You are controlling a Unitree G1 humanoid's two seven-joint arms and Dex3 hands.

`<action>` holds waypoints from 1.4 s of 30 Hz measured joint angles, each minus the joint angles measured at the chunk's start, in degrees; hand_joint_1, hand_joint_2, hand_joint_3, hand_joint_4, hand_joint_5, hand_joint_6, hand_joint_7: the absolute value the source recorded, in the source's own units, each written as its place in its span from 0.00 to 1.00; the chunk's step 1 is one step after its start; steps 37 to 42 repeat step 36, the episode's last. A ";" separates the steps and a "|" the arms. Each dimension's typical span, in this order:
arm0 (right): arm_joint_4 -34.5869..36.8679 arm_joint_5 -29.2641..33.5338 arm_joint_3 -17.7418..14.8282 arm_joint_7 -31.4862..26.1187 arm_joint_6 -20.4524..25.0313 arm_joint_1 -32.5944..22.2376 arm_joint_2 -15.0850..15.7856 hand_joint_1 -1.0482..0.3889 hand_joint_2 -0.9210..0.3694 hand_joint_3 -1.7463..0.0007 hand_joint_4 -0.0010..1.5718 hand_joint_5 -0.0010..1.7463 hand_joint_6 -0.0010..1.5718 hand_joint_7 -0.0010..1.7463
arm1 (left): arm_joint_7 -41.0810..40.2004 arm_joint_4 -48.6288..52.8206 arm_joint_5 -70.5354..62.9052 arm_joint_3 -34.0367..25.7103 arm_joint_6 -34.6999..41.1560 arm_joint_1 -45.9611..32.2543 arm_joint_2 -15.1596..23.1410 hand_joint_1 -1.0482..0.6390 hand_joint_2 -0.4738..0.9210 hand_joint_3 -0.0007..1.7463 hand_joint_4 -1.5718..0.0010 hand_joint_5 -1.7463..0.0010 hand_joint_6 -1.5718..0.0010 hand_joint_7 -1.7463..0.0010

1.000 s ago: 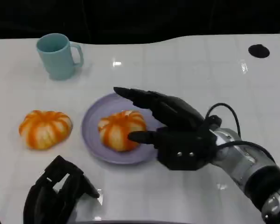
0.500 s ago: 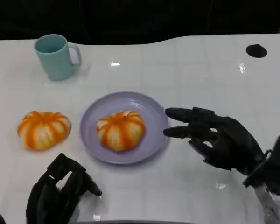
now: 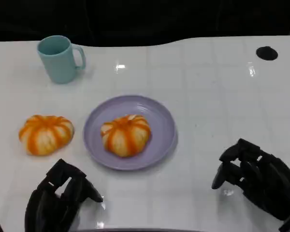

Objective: Grasp the bread from the table and place it into the plate.

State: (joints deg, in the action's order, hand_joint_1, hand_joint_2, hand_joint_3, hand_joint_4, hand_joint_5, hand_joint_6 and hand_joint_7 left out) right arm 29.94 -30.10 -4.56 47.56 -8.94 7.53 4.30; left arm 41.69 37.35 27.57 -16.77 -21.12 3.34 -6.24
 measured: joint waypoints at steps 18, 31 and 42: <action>-5.28 0.30 -1.92 -2.71 6.92 -2.38 -2.99 0.36 0.00 0.81 0.50 1.00 0.35 1.00 | 0.13 -2.02 0.51 -0.04 1.36 -1.20 0.81 0.29 1.00 0.14 0.60 0.00 0.67 0.14; -5.36 1.51 -1.96 -3.42 6.97 -2.44 -3.99 0.37 0.00 0.80 0.50 1.00 0.36 1.00 | 0.62 -1.90 0.51 -0.19 1.66 -0.70 0.93 0.29 1.00 0.14 0.60 0.00 0.66 0.15; -4.73 1.53 -2.01 -3.08 6.94 -2.15 -3.97 0.36 0.00 0.81 0.51 1.00 0.37 1.00 | 0.62 -1.25 0.42 -0.28 1.45 -0.30 1.26 0.29 1.00 0.14 0.61 0.00 0.67 0.15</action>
